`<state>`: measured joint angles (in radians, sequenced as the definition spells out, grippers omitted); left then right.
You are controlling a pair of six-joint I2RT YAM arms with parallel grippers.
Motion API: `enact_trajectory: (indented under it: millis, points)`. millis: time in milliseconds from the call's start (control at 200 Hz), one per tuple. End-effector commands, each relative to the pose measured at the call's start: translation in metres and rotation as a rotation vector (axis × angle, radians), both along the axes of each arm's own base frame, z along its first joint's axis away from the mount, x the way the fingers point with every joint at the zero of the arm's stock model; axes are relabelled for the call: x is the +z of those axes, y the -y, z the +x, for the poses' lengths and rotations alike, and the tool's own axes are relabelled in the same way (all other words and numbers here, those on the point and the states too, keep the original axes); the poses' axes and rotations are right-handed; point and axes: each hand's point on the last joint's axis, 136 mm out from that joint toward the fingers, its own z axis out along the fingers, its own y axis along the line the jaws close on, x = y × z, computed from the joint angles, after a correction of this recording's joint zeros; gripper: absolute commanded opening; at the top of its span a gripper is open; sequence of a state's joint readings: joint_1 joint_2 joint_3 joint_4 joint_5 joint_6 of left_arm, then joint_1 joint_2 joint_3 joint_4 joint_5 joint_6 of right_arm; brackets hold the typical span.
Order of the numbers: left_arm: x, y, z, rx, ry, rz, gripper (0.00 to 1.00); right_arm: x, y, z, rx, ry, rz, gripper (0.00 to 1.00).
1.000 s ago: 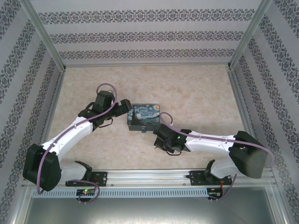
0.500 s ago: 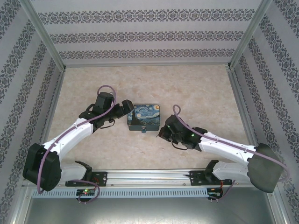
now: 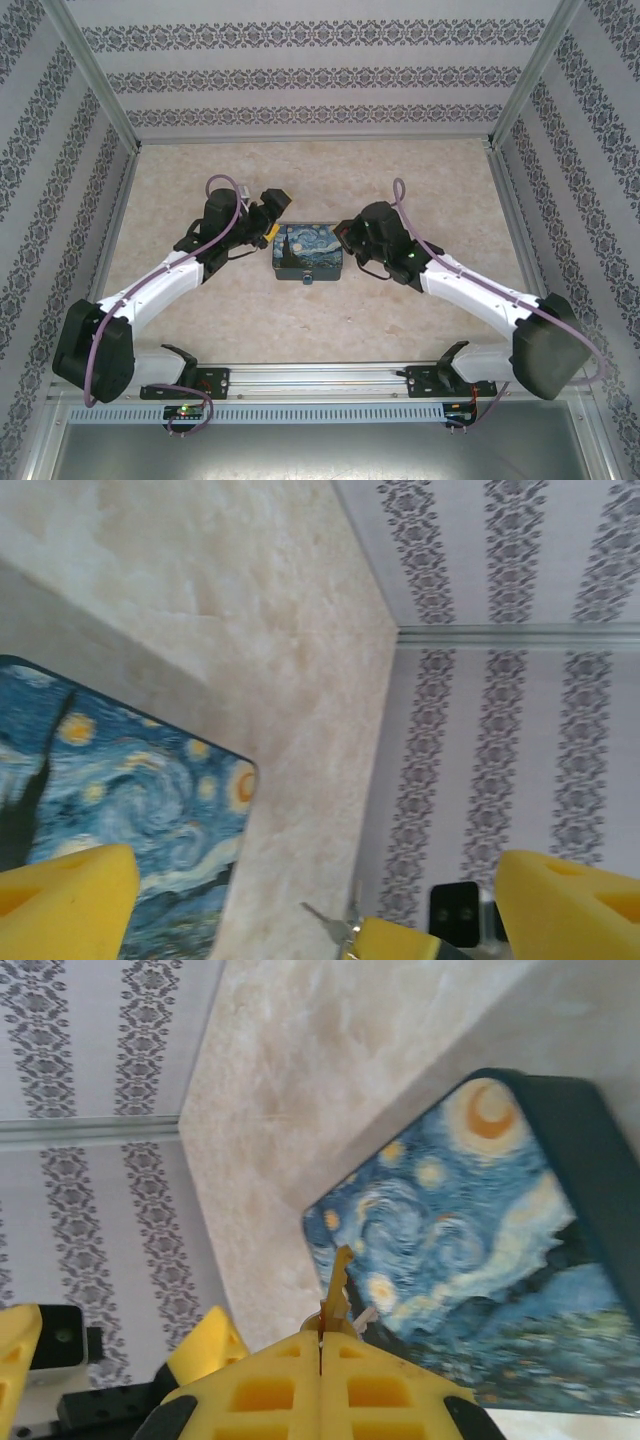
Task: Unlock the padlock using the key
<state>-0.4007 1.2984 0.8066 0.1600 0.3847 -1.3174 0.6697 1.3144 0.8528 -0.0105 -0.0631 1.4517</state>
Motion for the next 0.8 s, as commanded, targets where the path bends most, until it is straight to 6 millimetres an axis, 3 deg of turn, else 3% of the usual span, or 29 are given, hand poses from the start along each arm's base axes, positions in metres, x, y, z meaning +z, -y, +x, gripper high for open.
enact_trajectory:
  millis: [0,305,525,794]
  points:
    - [0.023,0.012,0.007,0.016,0.06,-0.111,0.87,0.026,-0.016,0.017,-0.03,0.018,0.111,0.0]
    - [0.011,0.02,0.014,0.029,0.053,-0.135,0.85,0.033,-0.035,0.031,-0.035,0.029,0.164,0.0]
    - [0.005,0.031,0.021,0.063,0.049,-0.26,0.74,0.028,-0.04,0.031,-0.049,0.025,0.205,0.0]
    - [0.009,0.04,0.029,0.118,0.063,-0.417,0.68,0.03,-0.048,0.033,-0.048,0.028,0.236,0.0]
